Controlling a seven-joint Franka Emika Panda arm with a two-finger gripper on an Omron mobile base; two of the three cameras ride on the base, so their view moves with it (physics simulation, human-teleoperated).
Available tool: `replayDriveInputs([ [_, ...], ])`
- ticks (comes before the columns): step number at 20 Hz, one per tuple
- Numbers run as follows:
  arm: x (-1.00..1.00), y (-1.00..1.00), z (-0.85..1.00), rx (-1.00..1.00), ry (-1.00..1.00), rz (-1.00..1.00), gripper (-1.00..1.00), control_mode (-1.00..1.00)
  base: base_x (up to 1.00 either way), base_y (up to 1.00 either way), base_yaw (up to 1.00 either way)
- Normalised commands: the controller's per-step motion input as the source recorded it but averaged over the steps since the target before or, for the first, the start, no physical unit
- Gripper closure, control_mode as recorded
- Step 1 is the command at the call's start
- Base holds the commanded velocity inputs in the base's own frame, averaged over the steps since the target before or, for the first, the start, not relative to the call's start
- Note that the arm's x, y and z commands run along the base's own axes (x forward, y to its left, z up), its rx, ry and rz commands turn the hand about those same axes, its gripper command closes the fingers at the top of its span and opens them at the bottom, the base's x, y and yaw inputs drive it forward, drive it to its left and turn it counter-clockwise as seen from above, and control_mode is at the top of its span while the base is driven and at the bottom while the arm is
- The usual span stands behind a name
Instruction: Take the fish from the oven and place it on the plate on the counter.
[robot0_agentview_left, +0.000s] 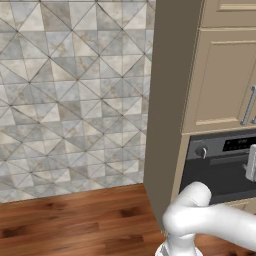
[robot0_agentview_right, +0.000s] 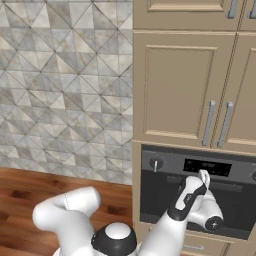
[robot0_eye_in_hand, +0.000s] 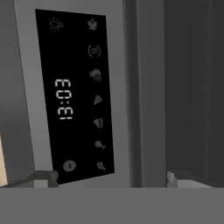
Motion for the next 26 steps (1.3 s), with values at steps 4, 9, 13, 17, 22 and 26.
replayDriveInputs([
  [4,0.1,-0.17,-0.23,0.0,0.0,0.09,-1.0,-1.0,0.0,0.0,0.0],
  [9,0.11,-0.09,-0.18,0.0,0.0,0.09,-1.0,-1.0,0.0,0.0,0.0],
  [13,0.22,-0.04,-0.16,0.0,-0.07,0.04,-1.0,-1.0,0.0,0.0,0.0],
  [17,0.45,0.0,-0.22,0.0,-0.06,0.0,-1.0,-1.0,0.0,0.0,0.0],
  [22,0.35,-0.13,-0.42,0.0,-0.02,0.0,-1.0,-1.0,0.0,0.0,0.0],
  [26,0.04,-0.17,-0.28,0.0,0.0,0.0,-1.0,-1.0,0.0,0.0,0.0],
])
